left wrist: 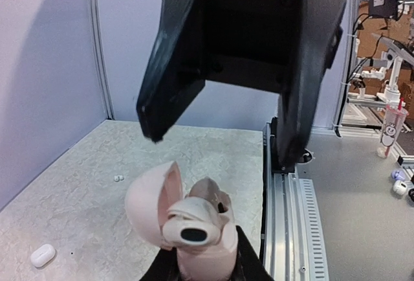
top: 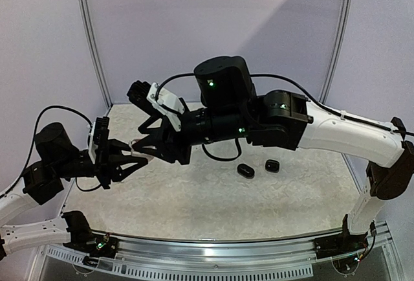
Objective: Insert the wireless bluetooth earbuds into the charging case
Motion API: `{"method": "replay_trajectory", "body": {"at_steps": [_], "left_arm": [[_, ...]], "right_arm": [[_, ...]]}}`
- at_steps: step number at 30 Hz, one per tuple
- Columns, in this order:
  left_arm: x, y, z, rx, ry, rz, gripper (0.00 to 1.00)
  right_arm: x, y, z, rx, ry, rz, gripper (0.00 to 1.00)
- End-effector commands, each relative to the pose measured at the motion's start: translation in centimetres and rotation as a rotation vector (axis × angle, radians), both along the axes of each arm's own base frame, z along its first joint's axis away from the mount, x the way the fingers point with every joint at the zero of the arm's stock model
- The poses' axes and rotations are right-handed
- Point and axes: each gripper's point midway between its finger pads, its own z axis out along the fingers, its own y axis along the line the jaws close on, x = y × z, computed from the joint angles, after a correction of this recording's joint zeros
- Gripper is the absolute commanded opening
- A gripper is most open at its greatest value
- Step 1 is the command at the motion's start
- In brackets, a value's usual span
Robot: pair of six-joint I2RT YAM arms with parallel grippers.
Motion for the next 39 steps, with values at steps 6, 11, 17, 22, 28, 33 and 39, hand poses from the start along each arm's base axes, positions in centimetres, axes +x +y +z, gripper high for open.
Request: {"method": "replay_trajectory", "body": {"at_steps": [6,11,17,22,28,33,39], "left_arm": [[0.2,-0.4,-2.1,0.081,-0.054,-0.024,0.00],[0.2,-0.6,-2.7,0.104,-0.046,-0.030,0.00],[0.3,-0.8,-3.1,0.114,-0.042,-0.034,0.00],[0.3,-1.0,-3.4,0.127,-0.033,-0.037,0.00],[0.2,-0.9,-3.6,0.133,-0.032,-0.039,0.00],[0.2,-0.9,-3.5,0.131,-0.035,-0.043,0.00],[0.1,-1.0,-3.5,0.128,-0.034,-0.048,0.00]], "right_arm": [[0.2,-0.6,-0.7,-0.131,0.139,-0.039,0.32],[0.4,-0.4,-1.6,-0.186,0.235,-0.115,0.29],[0.1,0.1,-3.0,-0.223,0.258,-0.158,0.26],[-0.3,0.9,-1.9,-0.174,0.208,-0.129,0.25],[0.4,0.9,-1.2,-0.152,0.157,-0.151,0.27],[0.5,1.0,-1.3,-0.156,0.134,-0.149,0.32],[0.1,1.9,-1.5,-0.157,0.092,-0.099,0.32]]}}
